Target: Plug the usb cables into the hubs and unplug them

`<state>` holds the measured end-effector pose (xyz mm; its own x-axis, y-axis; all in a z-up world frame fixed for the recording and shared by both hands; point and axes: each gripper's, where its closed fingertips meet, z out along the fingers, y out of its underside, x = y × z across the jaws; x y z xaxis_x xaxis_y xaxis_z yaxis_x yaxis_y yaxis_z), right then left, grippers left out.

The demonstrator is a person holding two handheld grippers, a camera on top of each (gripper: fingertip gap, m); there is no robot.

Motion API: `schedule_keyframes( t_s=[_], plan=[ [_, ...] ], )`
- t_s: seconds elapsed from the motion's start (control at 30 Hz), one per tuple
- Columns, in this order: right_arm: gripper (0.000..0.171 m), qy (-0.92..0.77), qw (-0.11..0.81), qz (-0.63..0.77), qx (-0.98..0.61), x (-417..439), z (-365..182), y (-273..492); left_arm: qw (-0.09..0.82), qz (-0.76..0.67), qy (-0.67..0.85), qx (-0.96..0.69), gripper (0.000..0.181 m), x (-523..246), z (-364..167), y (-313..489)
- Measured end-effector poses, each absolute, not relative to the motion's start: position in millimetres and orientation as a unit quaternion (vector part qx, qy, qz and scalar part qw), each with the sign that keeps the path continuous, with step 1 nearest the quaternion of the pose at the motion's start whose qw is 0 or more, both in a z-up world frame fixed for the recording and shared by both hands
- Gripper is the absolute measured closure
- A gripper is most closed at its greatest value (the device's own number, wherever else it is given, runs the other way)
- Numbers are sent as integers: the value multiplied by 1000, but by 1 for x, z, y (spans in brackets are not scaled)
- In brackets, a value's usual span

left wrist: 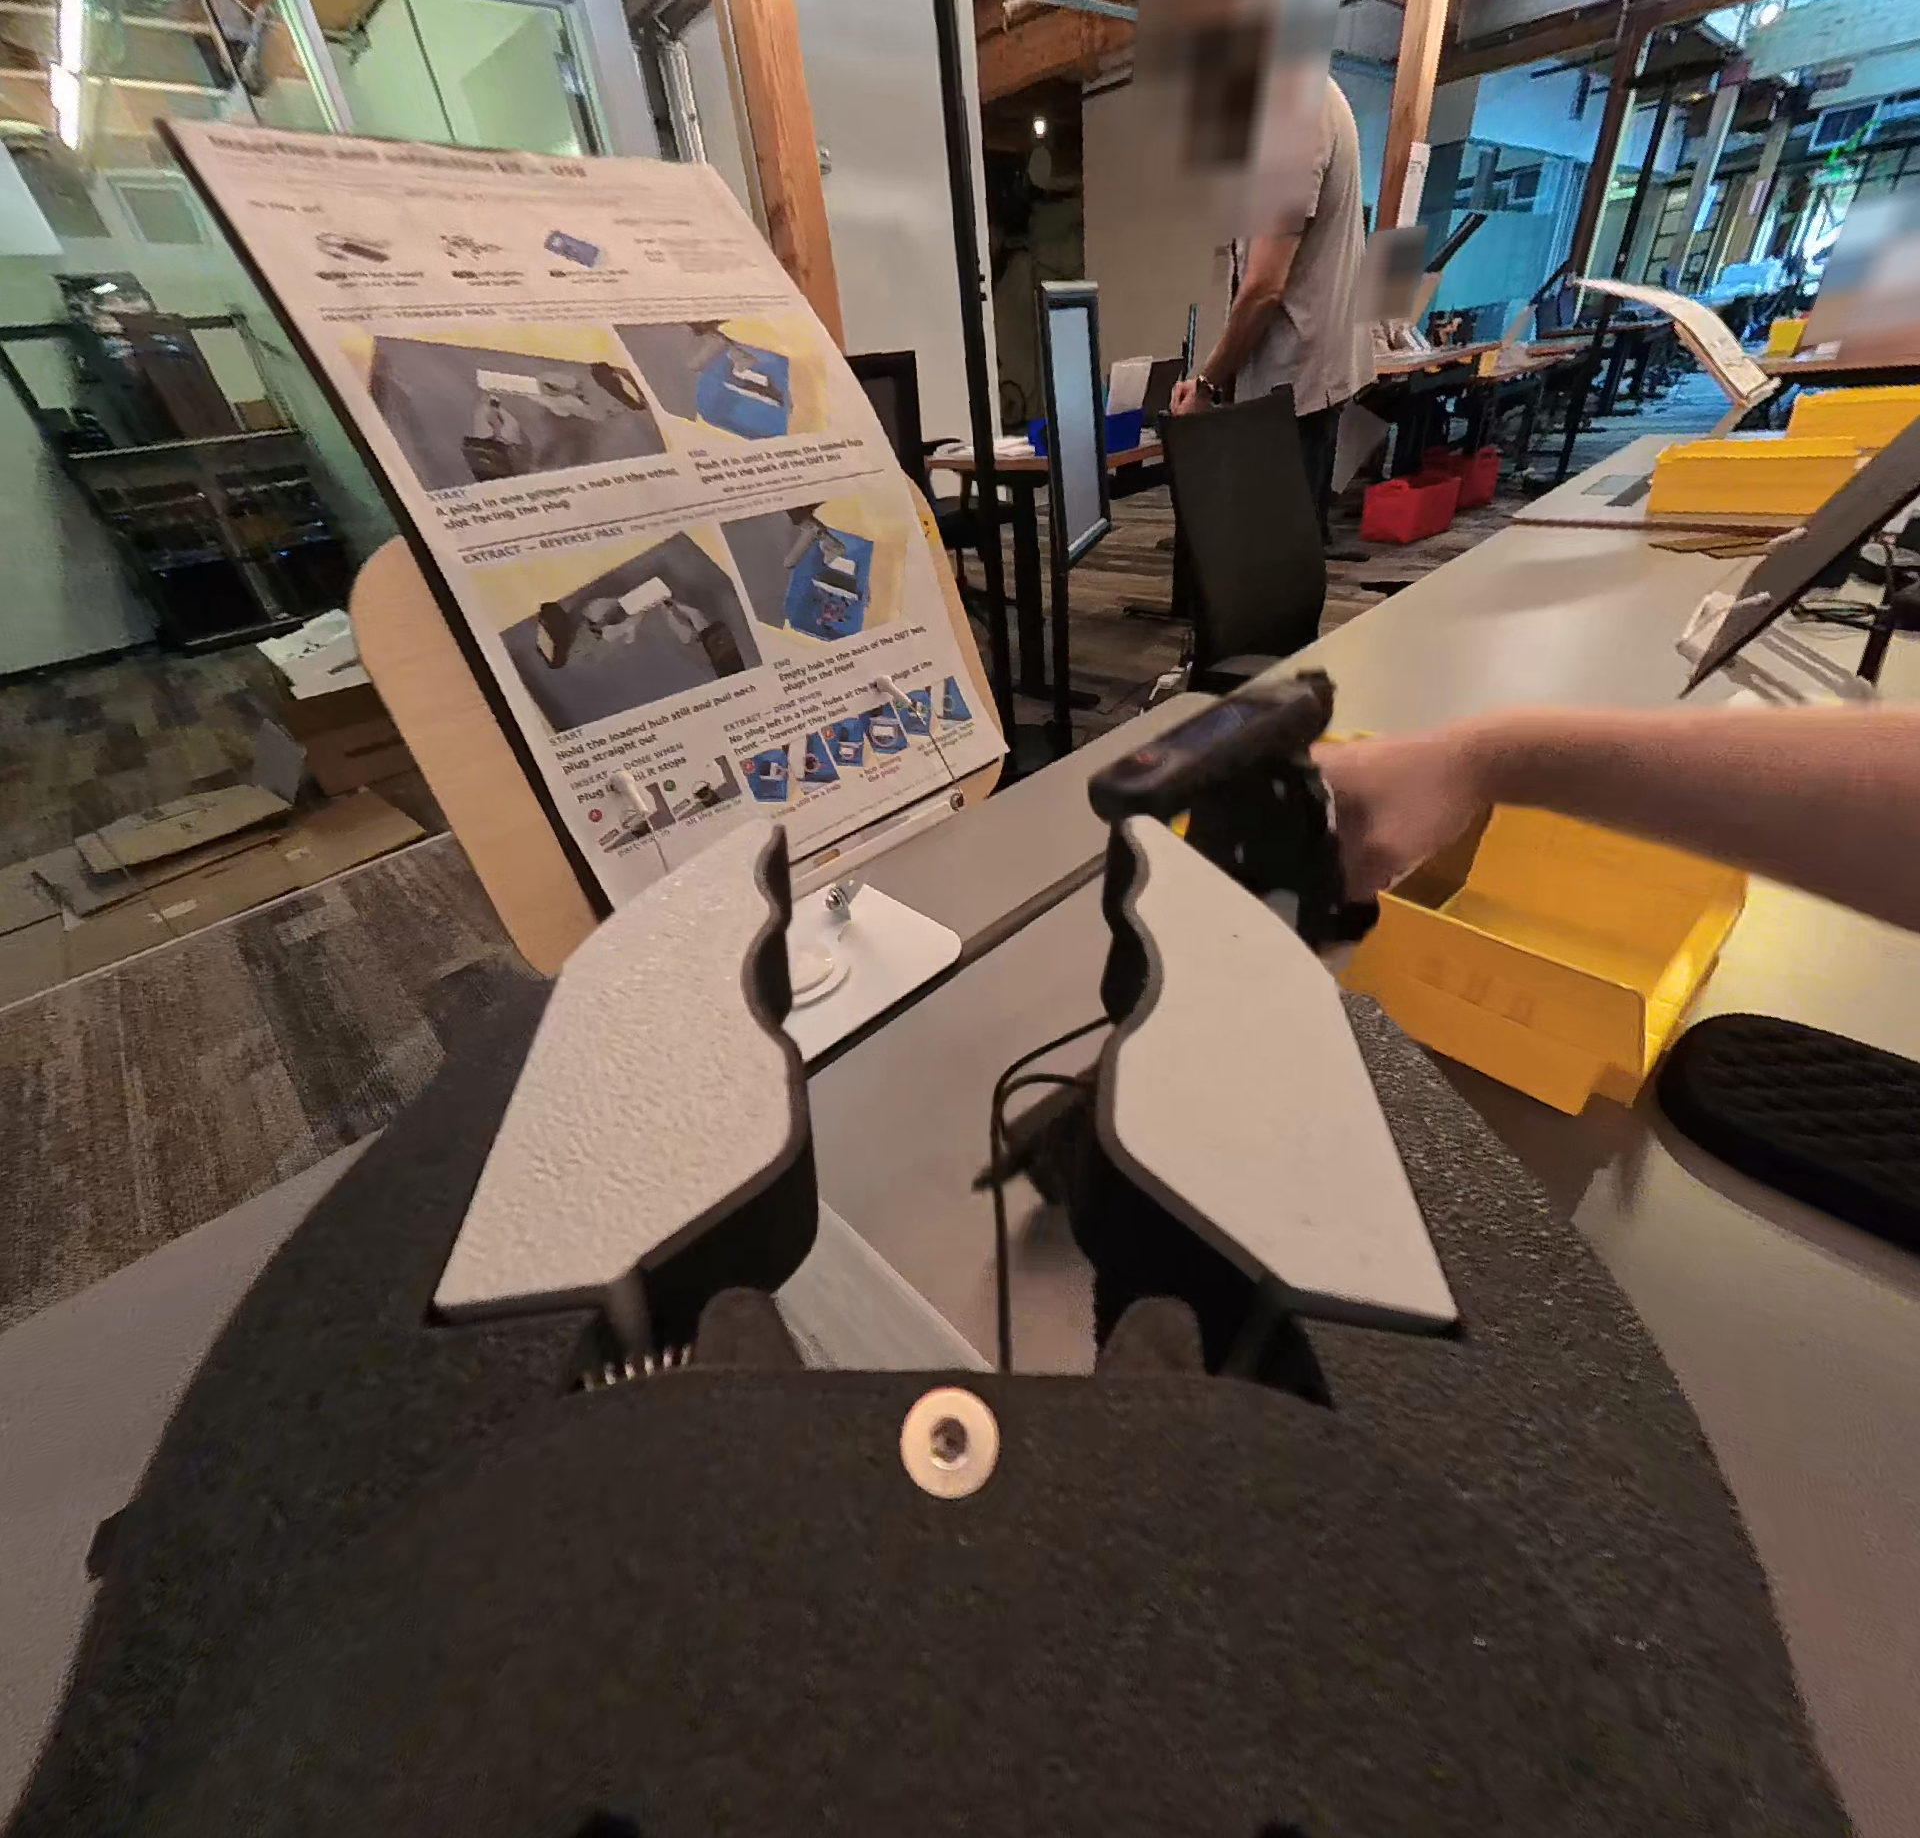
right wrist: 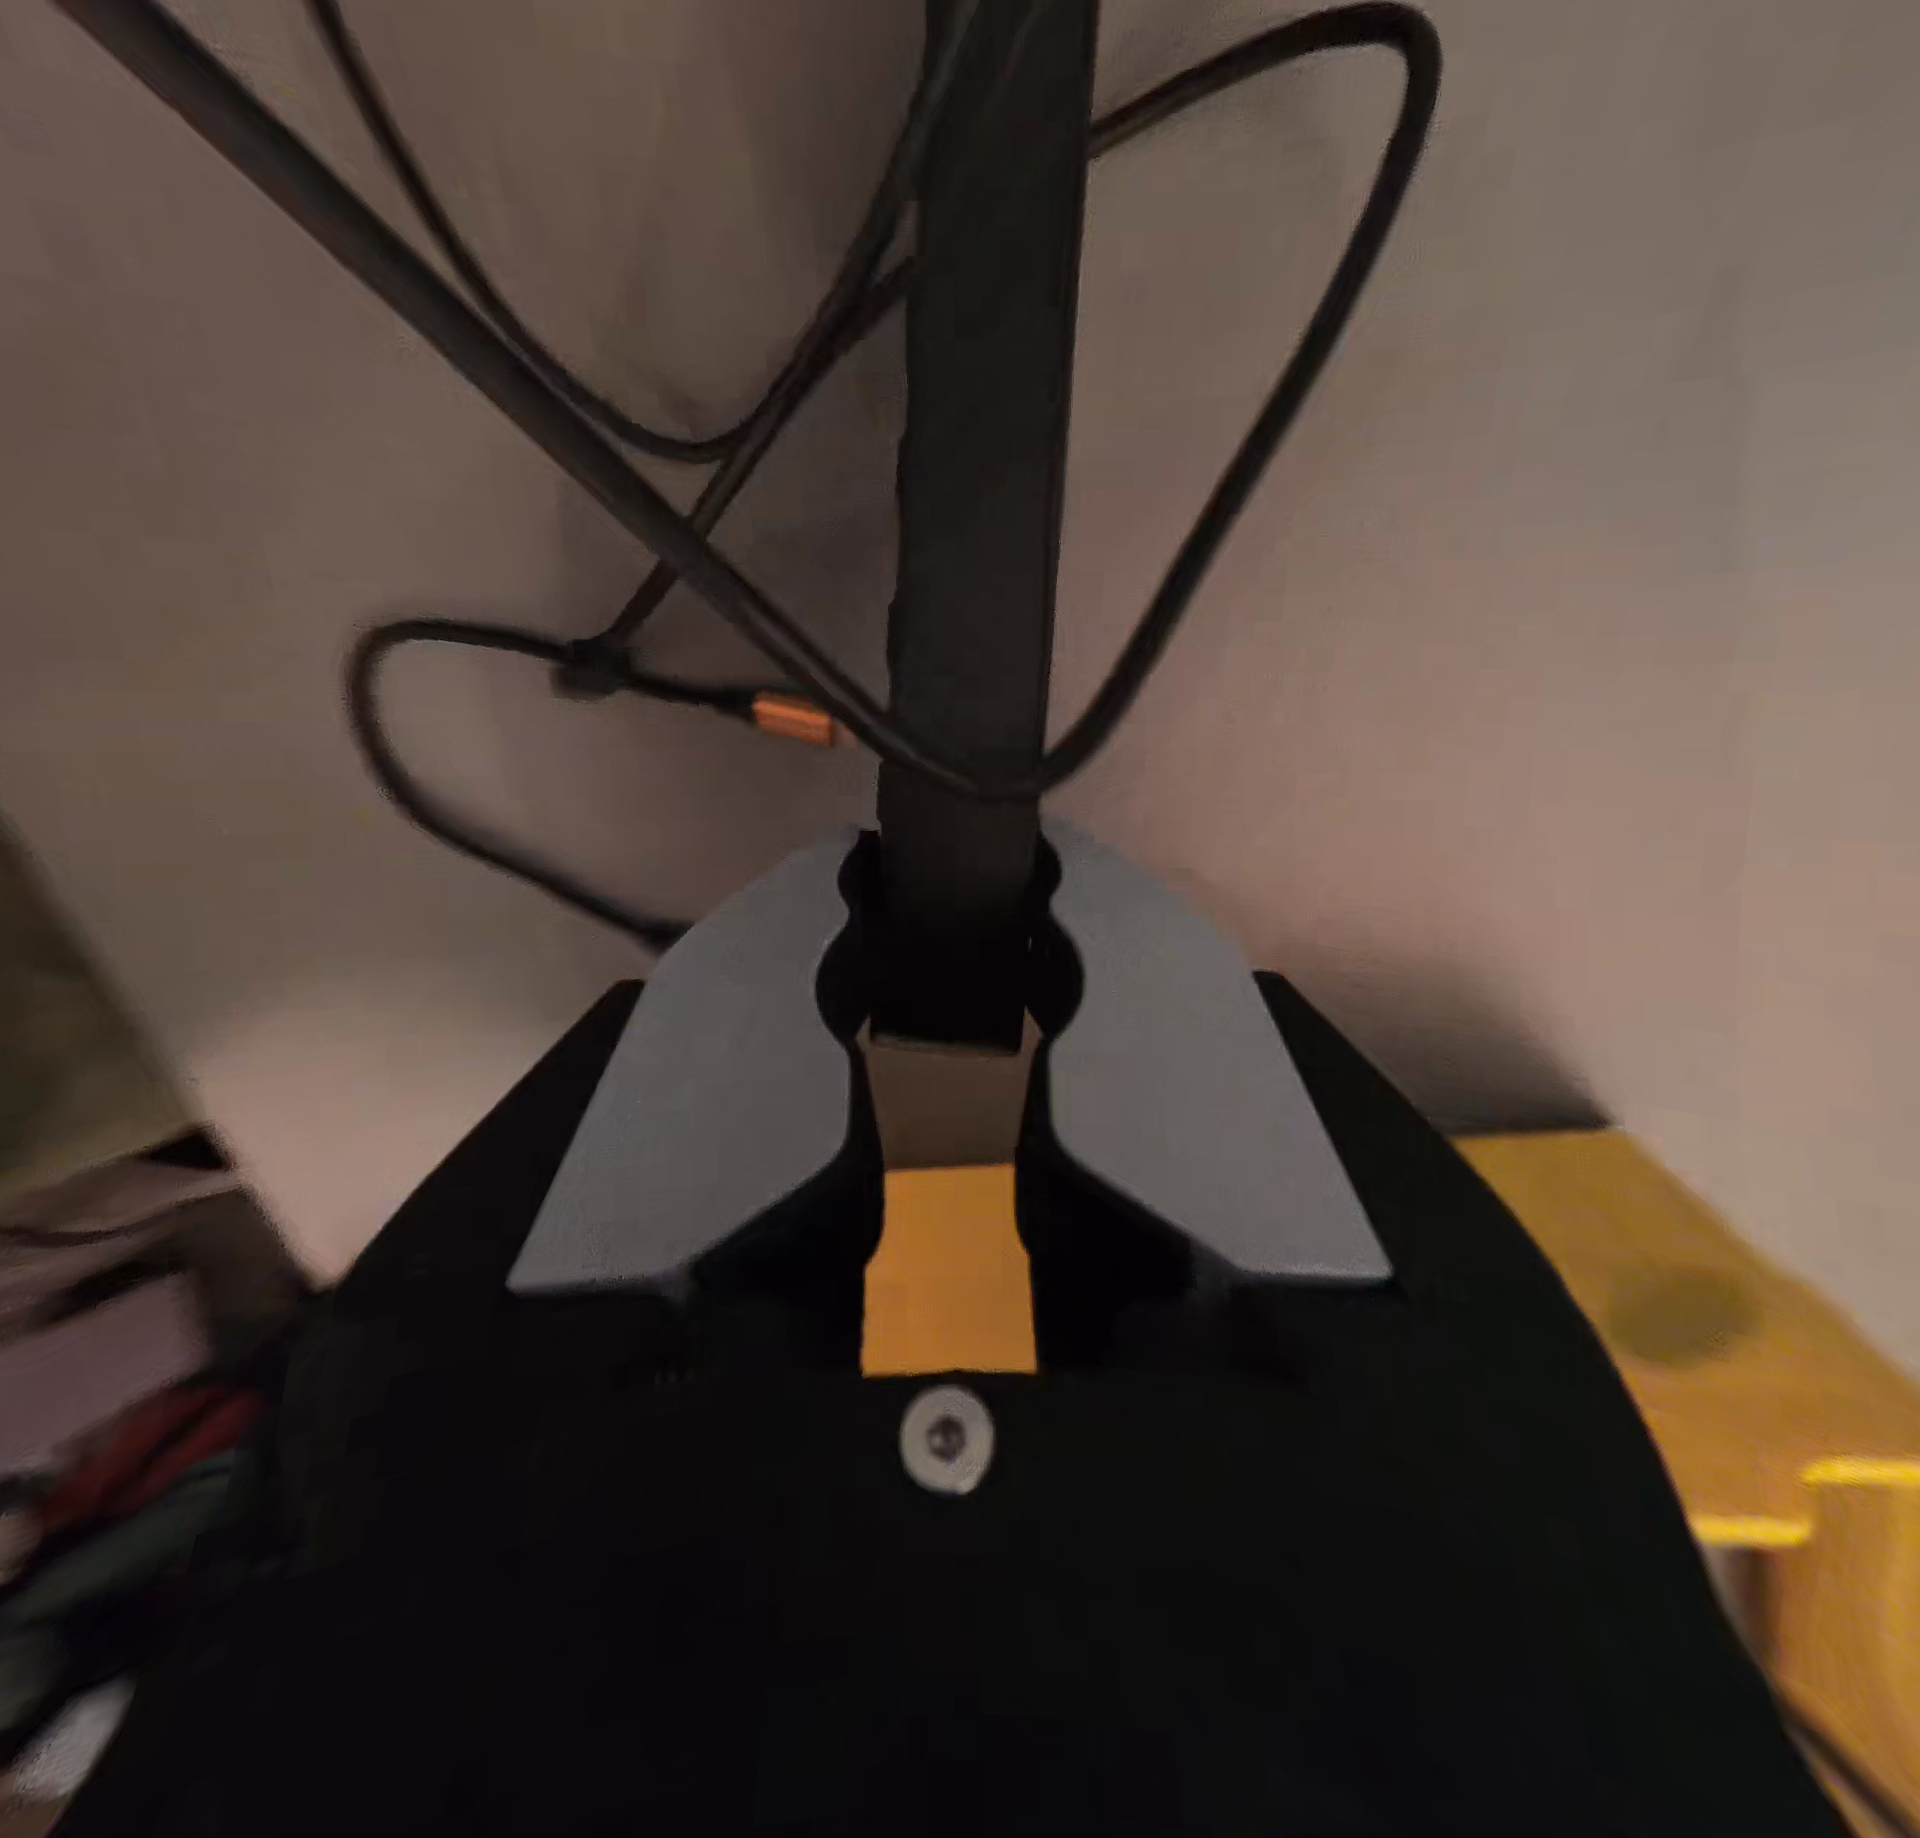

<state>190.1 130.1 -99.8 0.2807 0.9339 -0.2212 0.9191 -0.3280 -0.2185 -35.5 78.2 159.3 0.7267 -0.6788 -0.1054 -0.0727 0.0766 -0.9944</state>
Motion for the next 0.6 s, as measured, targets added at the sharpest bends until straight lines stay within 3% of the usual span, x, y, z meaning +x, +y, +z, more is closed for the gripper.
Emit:
schedule_keyframes(
  t_s=[0.1, 0.3, 0.47, 0.6],
  plan=[
    [144, -489, -39, 199, -848, 206, -78, 124, 657, -219, 313, -650, 125, -21, 152, 76],
    [144, -313, -66, 273, -907, 210, -41, 112, 552, -260, 349, -711, 133, 28, 106, 74],
    [145, -183, -20, 473, -861, 170, -6, 83, 504, -289, 349, -735, 126, 65, 74, 86],
    [145, -192, 91, 574, -791, 151, 21, 65, 493, -366, 283, -737, 129, 71, 75, 97]
  ],
)
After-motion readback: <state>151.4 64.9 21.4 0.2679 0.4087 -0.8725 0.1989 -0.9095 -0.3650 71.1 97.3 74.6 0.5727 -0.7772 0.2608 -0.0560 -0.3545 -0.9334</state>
